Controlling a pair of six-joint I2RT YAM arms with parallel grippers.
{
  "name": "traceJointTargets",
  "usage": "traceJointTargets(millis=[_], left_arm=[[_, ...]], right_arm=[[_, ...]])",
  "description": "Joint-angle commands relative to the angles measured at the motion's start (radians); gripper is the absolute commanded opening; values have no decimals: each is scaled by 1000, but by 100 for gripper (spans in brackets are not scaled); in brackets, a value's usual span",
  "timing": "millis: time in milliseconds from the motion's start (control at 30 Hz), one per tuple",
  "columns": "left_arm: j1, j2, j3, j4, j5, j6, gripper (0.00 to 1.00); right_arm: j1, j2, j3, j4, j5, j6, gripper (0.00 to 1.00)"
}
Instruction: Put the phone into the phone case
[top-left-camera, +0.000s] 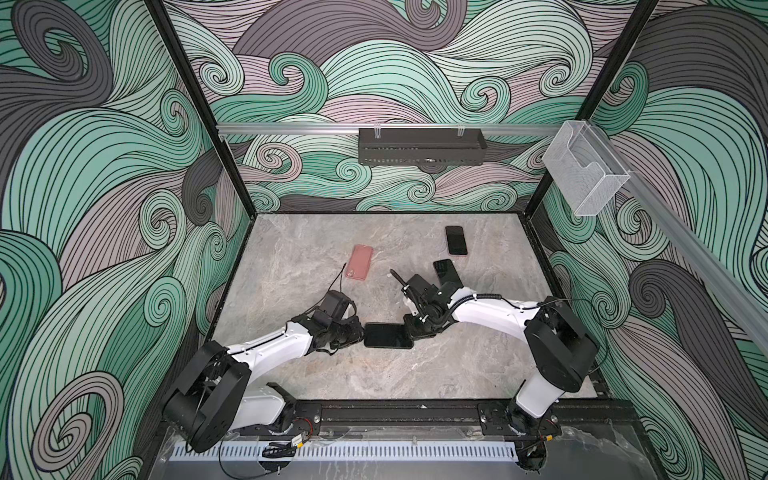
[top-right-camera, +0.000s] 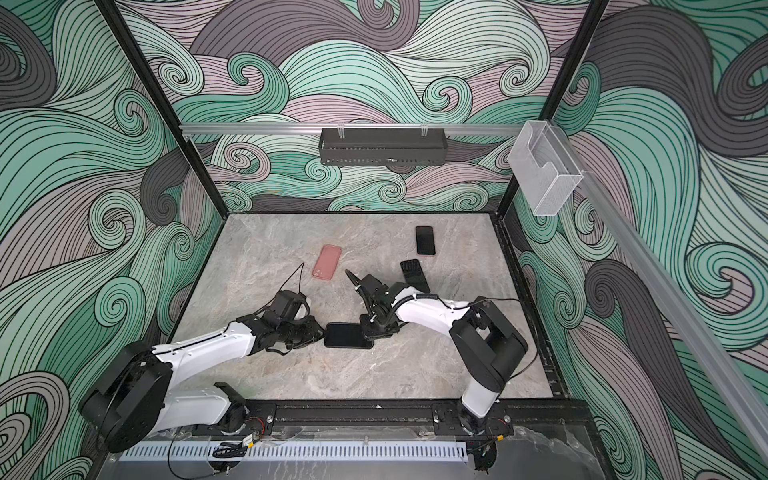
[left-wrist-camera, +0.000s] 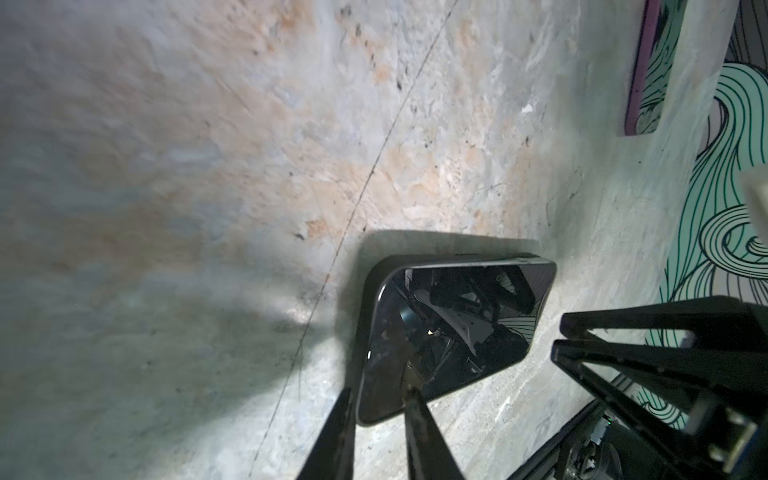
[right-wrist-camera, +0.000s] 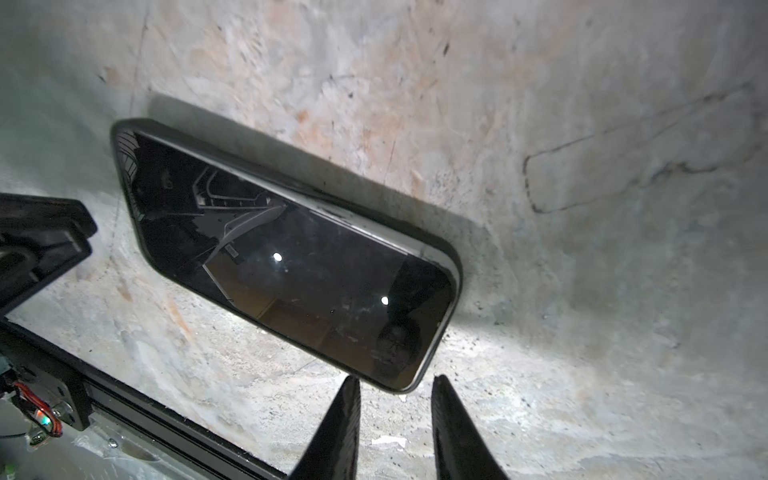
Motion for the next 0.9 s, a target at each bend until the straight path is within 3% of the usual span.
traceJointTargets(millis=[0,167,267,867], left_arm=[[12,3,63,-92,-60,75,25],[25,51,99,-94,-50,128,25],[29,86,115,-85,-32,144,25],[31,190,128,-43,14,160,16]], right_arm=[[-18,-7,28,-12,8,-16,29],[-34,18,38,-7,38,-29,27],[-39,34,39,-2,41,-35,17],[-68,106,5,80,3,-37,16]])
